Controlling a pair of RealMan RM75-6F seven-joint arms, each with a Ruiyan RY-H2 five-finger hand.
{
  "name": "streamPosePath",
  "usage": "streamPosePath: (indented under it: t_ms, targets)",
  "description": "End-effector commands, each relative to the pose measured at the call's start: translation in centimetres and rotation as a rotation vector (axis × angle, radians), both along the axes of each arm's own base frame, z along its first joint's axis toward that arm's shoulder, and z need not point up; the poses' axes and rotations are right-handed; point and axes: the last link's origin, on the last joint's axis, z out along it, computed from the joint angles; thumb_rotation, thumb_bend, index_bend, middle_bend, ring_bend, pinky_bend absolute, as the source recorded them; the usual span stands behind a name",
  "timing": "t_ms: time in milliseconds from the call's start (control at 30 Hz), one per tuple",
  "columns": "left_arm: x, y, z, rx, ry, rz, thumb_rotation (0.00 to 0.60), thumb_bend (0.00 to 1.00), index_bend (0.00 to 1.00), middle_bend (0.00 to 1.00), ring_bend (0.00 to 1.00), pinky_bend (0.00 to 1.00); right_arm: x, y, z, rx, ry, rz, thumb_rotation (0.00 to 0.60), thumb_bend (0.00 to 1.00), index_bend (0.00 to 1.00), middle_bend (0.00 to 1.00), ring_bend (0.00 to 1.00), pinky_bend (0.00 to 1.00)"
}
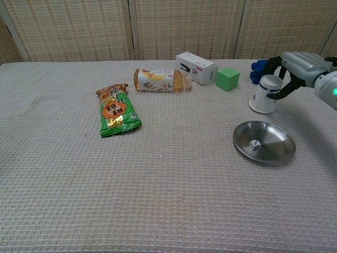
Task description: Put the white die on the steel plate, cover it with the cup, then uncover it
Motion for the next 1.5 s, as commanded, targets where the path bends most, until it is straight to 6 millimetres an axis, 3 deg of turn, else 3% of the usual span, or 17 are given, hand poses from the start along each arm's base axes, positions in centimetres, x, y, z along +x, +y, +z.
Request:
streamPosePath:
  t_ms: [33, 200, 367, 600, 1033, 1367, 1500]
  targets:
    - [0.0, 0.0, -0.1, -0.002, 0.001, 0.000, 0.600, 0.45, 0.07, 0.10, 0.19, 0.36, 0.9, 0.8, 0.4, -0.026, -0.018, 0.049, 0.600, 0.14, 0.52, 0.47, 0.41, 0.60]
    - [0.0, 0.0, -0.2, -0.007, 0.004, 0.000, 0.600, 0.45, 0.07, 0.10, 0.19, 0.36, 2.6, 3.4, 1.2, 0.005, -0.066, 0.088, 0.600, 0.14, 0.52, 0.47, 0.42, 0.60]
    - [0.1, 0.0, -0.2, -0.006, 0.007, -0.002, 0.600, 0.45, 0.07, 0.10, 0.19, 0.36, 4.3, 7.5, 2.4, 0.217, -0.123, 0.047, 0.600, 0.14, 0.52, 0.47, 0.42, 0.60]
    - [0.1, -0.1, -0.3, -0.008, 0.010, -0.004, 0.600, 0.45, 0.07, 0.10, 0.19, 0.36, 4.1, 10.4, 2.2, 0.360, -0.065, 0.035, 0.600, 0.14, 0.52, 0.47, 0.42, 0.61]
    - [0.1, -0.1, -0.2, -0.005, 0.008, -0.002, 0.600, 0.45, 0.07, 0.10, 0.19, 0.36, 2.4, 11.3, -0.2, 0.402, 0.051, 0.063, 0.600, 0.14, 0.52, 0.47, 0.42, 0.61]
    - [0.1, -0.1, -0.1, -0.004, 0.005, -0.001, 0.600, 0.45, 0.07, 0.10, 0.19, 0.36, 1.5, 9.9, -1.2, 0.226, 0.192, 0.152, 0.600, 0.14, 0.52, 0.47, 0.42, 0.61]
    - [0.1, -0.1, -0.1, -0.005, 0.006, -0.002, 0.600, 0.45, 0.07, 0.10, 0.19, 0.36, 1.3, 10.0, -1.7, 0.263, 0.134, 0.126, 0.600, 0.14, 0.52, 0.47, 0.42, 0.61]
